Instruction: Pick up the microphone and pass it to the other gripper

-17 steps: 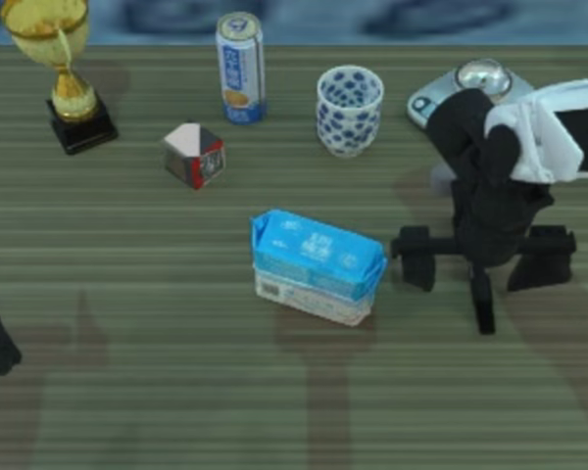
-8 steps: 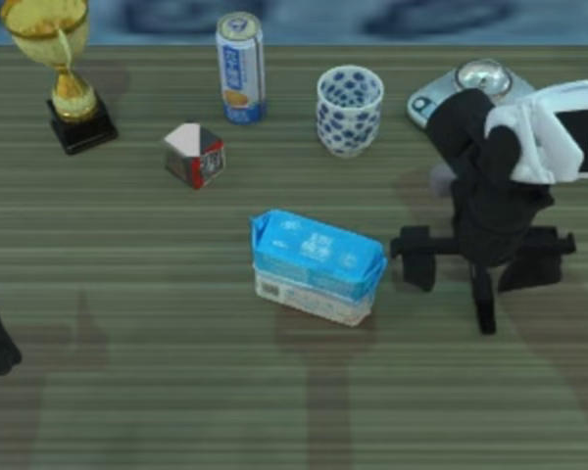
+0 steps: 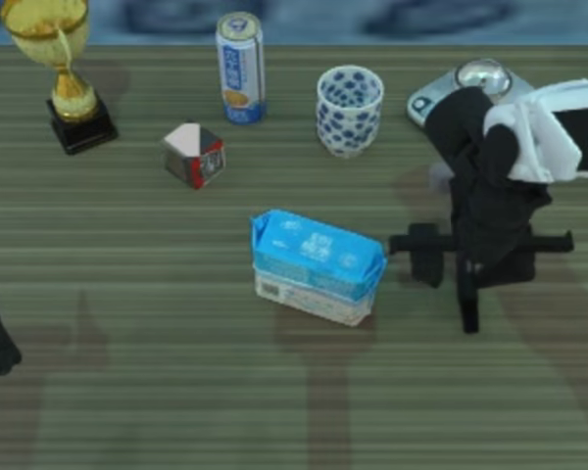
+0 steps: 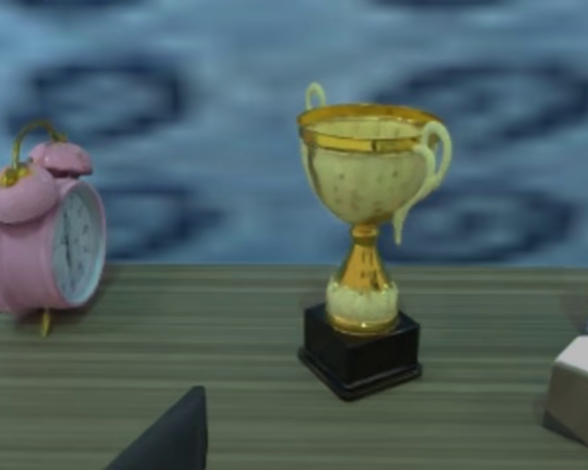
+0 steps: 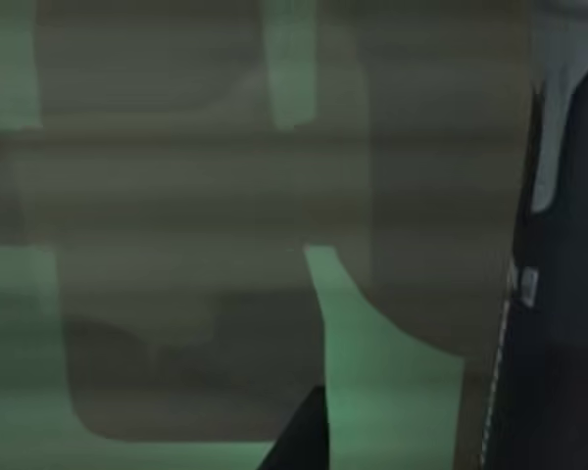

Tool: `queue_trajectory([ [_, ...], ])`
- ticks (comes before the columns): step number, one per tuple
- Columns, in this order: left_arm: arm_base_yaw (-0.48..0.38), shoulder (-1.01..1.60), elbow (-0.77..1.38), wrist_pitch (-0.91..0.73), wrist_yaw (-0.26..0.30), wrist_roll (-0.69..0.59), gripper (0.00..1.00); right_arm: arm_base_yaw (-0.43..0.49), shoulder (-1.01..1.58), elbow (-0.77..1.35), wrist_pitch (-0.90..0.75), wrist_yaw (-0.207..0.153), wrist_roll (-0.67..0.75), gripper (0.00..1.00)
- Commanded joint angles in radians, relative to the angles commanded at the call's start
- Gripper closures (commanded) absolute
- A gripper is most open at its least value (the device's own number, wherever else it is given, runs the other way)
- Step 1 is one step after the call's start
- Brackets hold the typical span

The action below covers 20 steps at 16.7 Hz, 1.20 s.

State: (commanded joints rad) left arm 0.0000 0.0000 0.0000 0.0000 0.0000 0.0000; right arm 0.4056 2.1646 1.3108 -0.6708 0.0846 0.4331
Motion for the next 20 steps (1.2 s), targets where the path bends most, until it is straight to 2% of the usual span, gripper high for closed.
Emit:
queue_trajectory([
  [8, 0.0, 0.0, 0.0, 0.0, 0.0, 0.0, 0.0, 0.0, 0.0, 0.0, 0.0, 0.0, 0.0, 1.0],
  [9, 0.0, 0.0, 0.0, 0.0, 0.0, 0.0, 0.0, 0.01, -0.054, 0.026, -0.015, -0.028, 0.019, 1.0],
  [11, 0.0, 0.0, 0.0, 0.0, 0.0, 0.0, 0.0, 0.01, -0.055, 0.024, -0.004, -0.032, 0.014, 1.0],
  [14, 0.0, 0.0, 0.0, 0.0, 0.0, 0.0, 0.0, 0.014, -0.072, 0.004, 0.089, -0.059, -0.015, 1.0],
  [17, 0.0, 0.0, 0.0, 0.0, 0.0, 0.0, 0.0, 0.014, -0.106, -0.039, 0.267, -0.109, -0.065, 1.0],
  [20, 0.0, 0.0, 0.0, 0.0, 0.0, 0.0, 0.0, 0.013, -0.151, -0.106, 0.515, -0.174, -0.13, 1.0],
])
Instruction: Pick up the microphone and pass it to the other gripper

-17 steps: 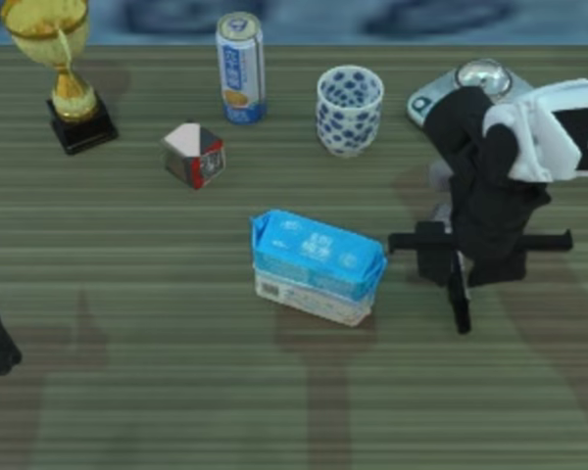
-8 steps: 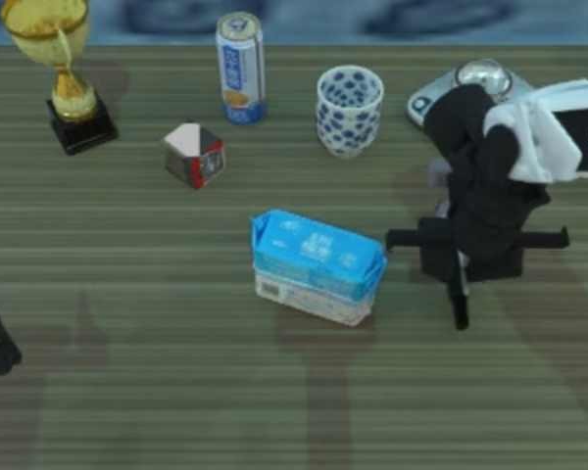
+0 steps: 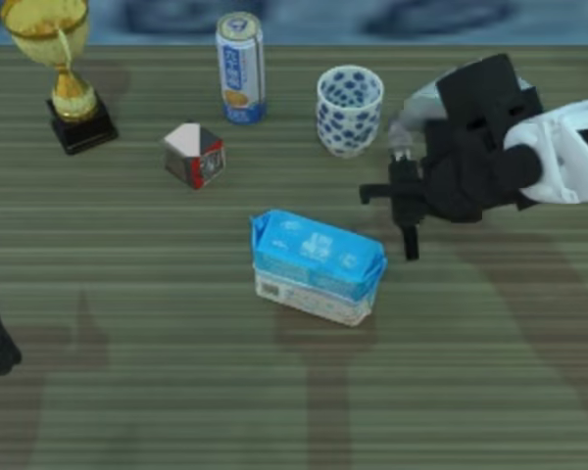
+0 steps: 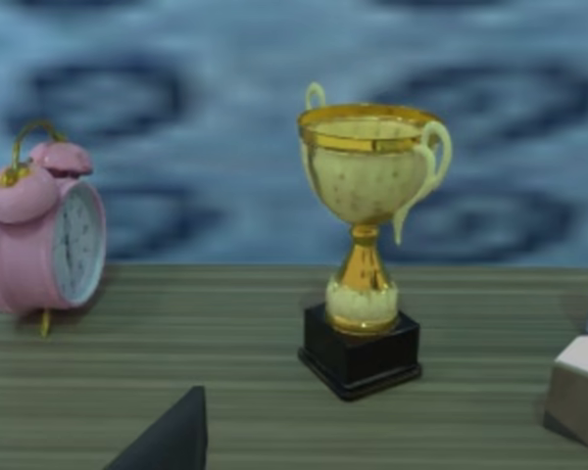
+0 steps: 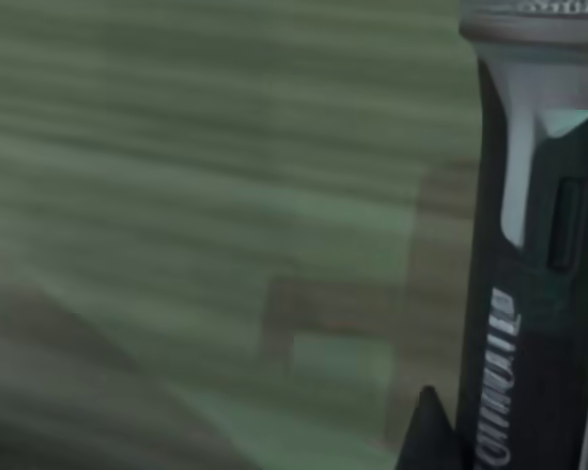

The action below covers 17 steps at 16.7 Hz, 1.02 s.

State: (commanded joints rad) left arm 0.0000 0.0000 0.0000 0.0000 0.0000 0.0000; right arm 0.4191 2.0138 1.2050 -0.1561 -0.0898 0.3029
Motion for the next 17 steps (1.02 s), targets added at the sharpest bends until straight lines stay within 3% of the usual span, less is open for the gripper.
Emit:
queue_trajectory([
  [6, 0.0, 0.0, 0.0, 0.0, 0.0, 0.0, 0.0, -0.004, -0.121, -0.168, 0.58, -0.146, -0.15, 1.0],
  [10, 0.0, 0.0, 0.0, 0.0, 0.0, 0.0, 0.0, -0.007, -0.211, -0.256, 0.87, -0.226, -0.237, 1.0],
  [13, 0.0, 0.0, 0.0, 0.0, 0.0, 0.0, 0.0, -0.009, -0.261, -0.292, 0.979, -0.261, -0.278, 1.0],
  [17, 0.0, 0.0, 0.0, 0.0, 0.0, 0.0, 0.0, -0.01, -0.272, -0.298, 0.998, -0.267, -0.286, 1.0],
])
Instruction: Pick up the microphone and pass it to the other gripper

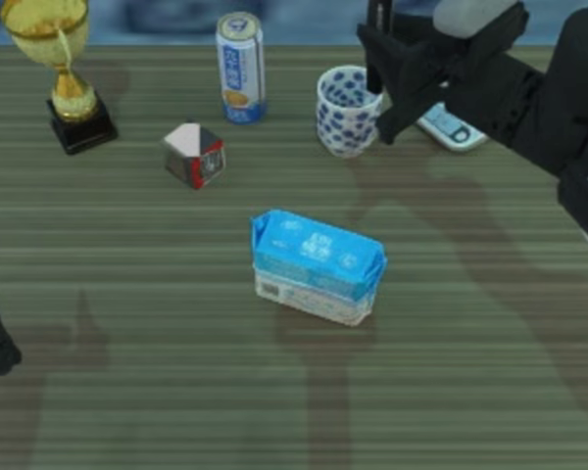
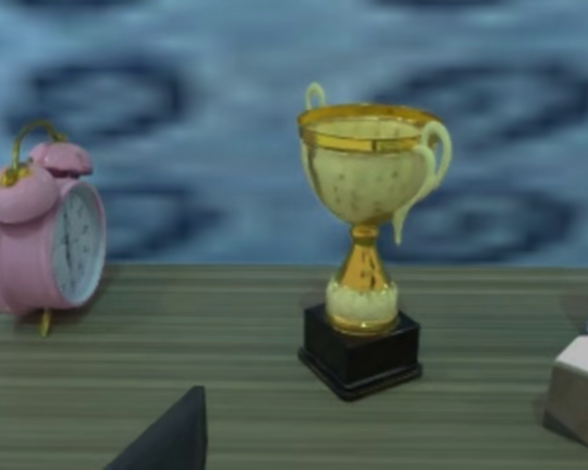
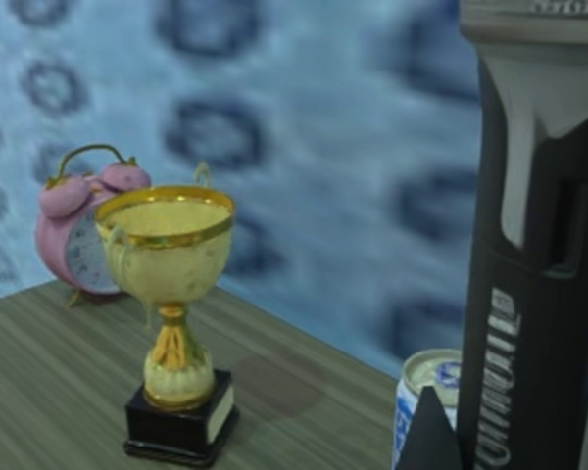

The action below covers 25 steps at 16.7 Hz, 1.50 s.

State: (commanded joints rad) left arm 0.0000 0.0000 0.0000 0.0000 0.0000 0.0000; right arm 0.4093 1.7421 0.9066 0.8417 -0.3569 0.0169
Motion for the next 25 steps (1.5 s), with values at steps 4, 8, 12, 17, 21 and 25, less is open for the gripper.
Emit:
queue_trajectory([
  [4, 0.0, 0.0, 0.0, 0.0, 0.0, 0.0, 0.0, 0.018, -0.011, -0.002, -0.005, 0.015, 0.003, 1.0],
  [8, 0.0, 0.0, 0.0, 0.0, 0.0, 0.0, 0.0, 0.116, -0.107, -0.05, -0.022, 0.111, 0.005, 1.0],
  [12, 0.0, 0.0, 0.0, 0.0, 0.0, 0.0, 0.0, 0.212, -0.197, -0.095, -0.038, 0.198, 0.009, 1.0],
  [17, 0.0, 0.0, 0.0, 0.0, 0.0, 0.0, 0.0, 0.214, -0.2, -0.094, -0.037, 0.2, 0.011, 1.0],
  [21, 0.0, 0.0, 0.0, 0.0, 0.0, 0.0, 0.0, 0.218, -0.203, -0.098, -0.039, 0.203, 0.01, 1.0],
  [25, -0.01, 0.013, 0.011, 0.008, 0.003, 0.0, 0.0, 0.218, -0.203, -0.098, -0.039, 0.203, 0.01, 1.0],
])
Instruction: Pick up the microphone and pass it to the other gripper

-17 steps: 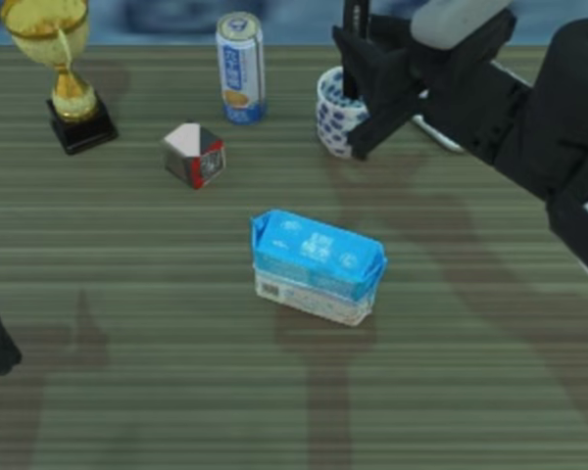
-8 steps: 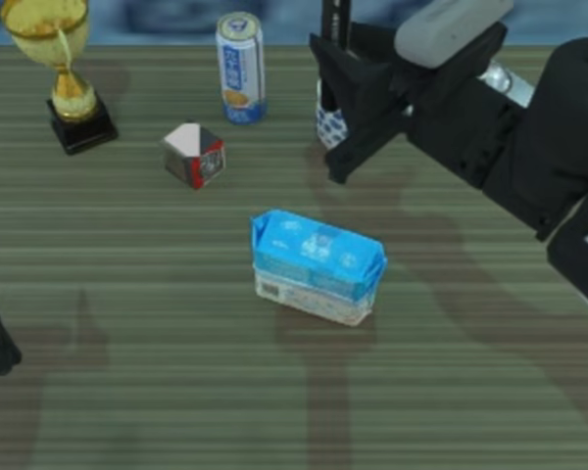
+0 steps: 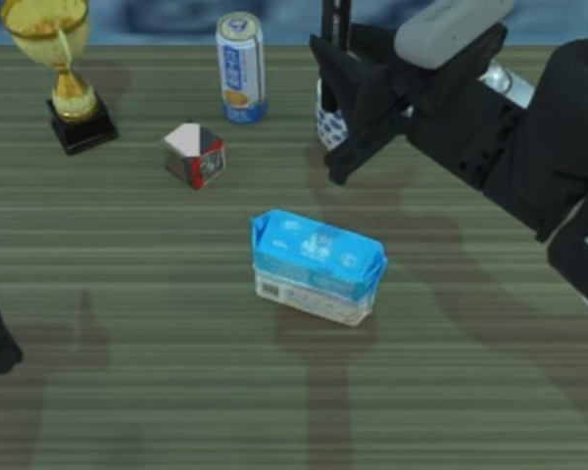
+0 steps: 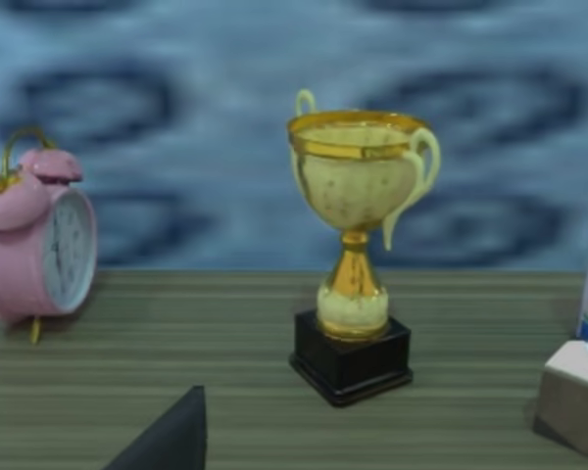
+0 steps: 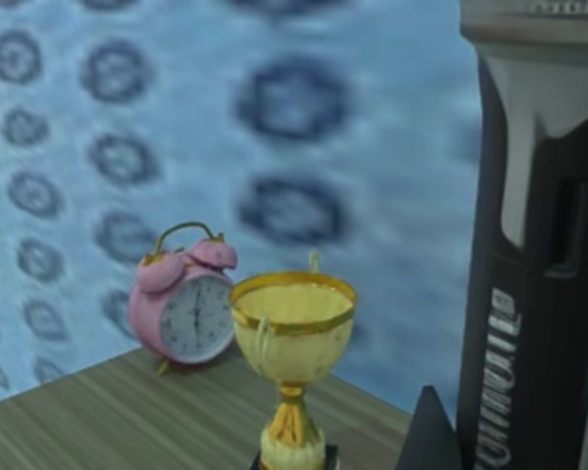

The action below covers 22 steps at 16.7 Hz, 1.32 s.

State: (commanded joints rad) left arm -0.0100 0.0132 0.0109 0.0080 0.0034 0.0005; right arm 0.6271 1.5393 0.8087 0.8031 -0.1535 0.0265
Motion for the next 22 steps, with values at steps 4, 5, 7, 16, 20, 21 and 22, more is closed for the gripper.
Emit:
queue_trajectory([
  [4, -0.094, 0.152, 0.107, 0.079, 0.028, 0.005, 0.0, 0.0, 0.0, 0.0, 0.0, 0.0, 0.0, 1.0],
  [5, -0.128, 0.215, 0.145, 0.106, 0.038, 0.006, 0.0, 0.0, 0.0, 0.0, 0.0, 0.0, 0.0, 1.0],
  [7, -0.202, 0.364, 0.228, 0.167, 0.059, 0.01, 0.0, 0.0, 0.0, 0.0, 0.0, 0.0, 0.0, 1.0],
  [16, -0.518, 0.986, 0.575, 0.419, 0.152, 0.024, 0.0, 0.0, 0.0, 0.0, 0.0, 0.0, 0.0, 1.0],
  [20, -0.577, 1.092, 0.647, 0.473, 0.169, 0.029, 0.0, 0.0, 0.0, 0.0, 0.0, 0.0, 0.0, 1.0],
  [21, -0.579, 1.094, 0.648, 0.474, 0.169, 0.029, 0.0, 0.0, 0.0, 0.0, 0.0, 0.0, 0.0, 1.0],
  [22, -0.579, 1.094, 0.648, 0.474, 0.169, 0.029, 0.0, 0.0, 0.0, 0.0, 0.0, 0.0, 0.0, 1.0],
])
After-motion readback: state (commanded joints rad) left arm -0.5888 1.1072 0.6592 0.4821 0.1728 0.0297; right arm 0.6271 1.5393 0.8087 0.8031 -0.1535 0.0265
